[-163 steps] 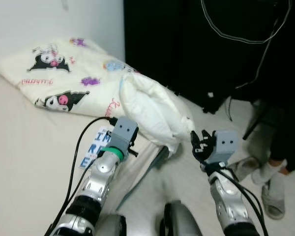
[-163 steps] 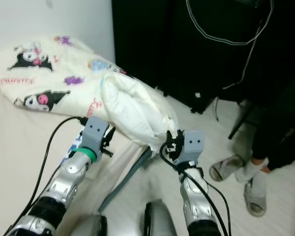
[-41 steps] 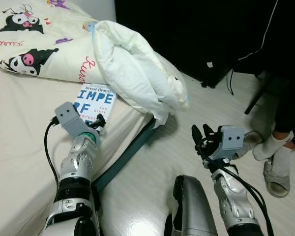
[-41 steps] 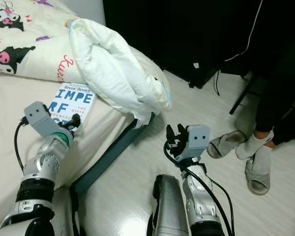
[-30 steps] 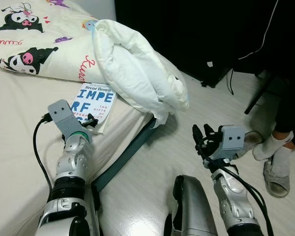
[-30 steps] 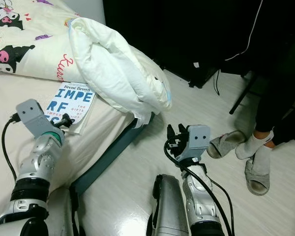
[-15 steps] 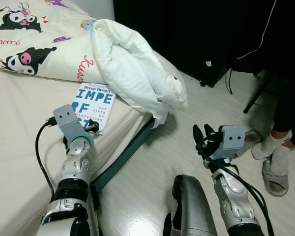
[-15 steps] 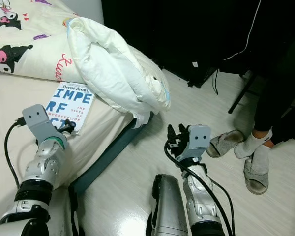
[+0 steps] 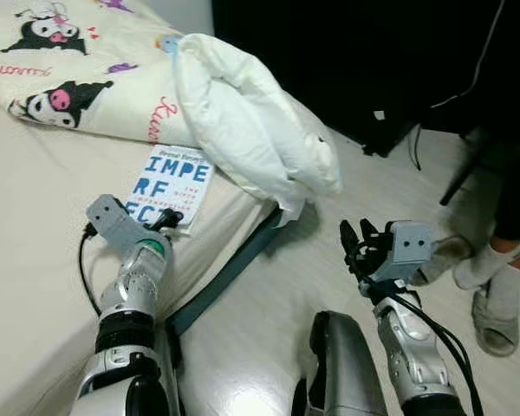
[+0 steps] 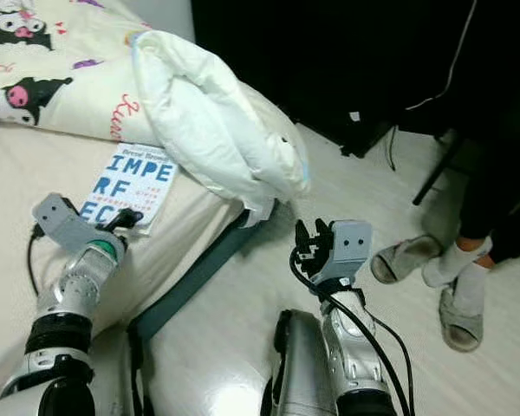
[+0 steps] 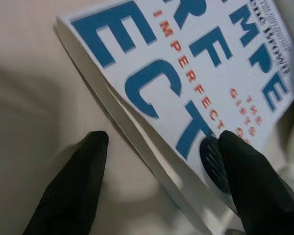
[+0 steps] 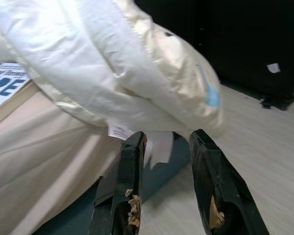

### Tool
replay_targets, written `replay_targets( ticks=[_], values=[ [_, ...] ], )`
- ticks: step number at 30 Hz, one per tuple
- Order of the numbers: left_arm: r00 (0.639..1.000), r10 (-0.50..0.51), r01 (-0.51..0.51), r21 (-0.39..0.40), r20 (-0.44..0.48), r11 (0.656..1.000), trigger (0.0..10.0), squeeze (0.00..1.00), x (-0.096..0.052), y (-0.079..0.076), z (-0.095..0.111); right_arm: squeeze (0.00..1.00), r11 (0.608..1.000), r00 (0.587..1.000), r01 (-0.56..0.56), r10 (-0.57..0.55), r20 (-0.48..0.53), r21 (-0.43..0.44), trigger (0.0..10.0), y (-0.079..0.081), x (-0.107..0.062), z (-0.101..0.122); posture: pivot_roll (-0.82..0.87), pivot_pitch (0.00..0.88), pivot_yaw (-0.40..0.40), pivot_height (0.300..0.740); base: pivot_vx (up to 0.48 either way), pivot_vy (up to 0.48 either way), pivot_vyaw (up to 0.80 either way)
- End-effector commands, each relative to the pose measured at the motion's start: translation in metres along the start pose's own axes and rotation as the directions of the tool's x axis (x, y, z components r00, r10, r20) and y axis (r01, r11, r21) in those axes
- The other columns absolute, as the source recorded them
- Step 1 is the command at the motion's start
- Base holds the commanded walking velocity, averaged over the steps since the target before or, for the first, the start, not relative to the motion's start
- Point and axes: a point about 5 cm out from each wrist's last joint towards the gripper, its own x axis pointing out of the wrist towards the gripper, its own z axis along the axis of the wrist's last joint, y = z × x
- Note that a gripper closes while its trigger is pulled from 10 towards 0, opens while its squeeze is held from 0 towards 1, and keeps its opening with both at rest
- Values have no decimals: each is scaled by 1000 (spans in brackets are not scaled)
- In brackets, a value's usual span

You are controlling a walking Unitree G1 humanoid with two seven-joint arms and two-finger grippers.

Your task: Clean up the room

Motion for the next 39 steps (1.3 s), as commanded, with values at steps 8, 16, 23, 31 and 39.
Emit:
replay_targets(
  ticks=[8, 16, 23, 31, 39],
  values=[
    [964, -158, 131, -133, -215, 982, 10000, 0, -3, -31, -47, 0, 1000, 1000, 4, -4, -26, -2, 10000, -1, -2, -5, -45, 176, 16, 500, 0, 0, 0],
    [938, -263, 220, -195, -228, 956, 10000, 0, -4, -64, -51, 0, 1000, 1000, 4, -4, -22, -7, 10000, -2, -1, -4, -58, 165, 18, 500, 0, 0, 0],
    [948, -250, 216, -176, -199, 960, 10000, 0, 0, -72, -48, 0, 1000, 1000, 7, -7, -21, -9, 10000, -3, -1, -4, -67, 155, 22, 500, 0, 0, 0],
    [966, -145, 93, -238, -212, 967, 10000, 0, 10, -53, -43, 0, 1000, 1000, 13, -14, -21, -9, 10000, -4, -2, -5, -72, 154, 26, 500, 0, 0, 0],
    [975, -80, 23, -264, -206, 964, 10000, 0, 15, -42, -35, 0, 1000, 1000, 7, -7, -24, -9, 10000, -2, -2, -5, -70, 160, 23, 500, 0, 0, 0]
  ],
)
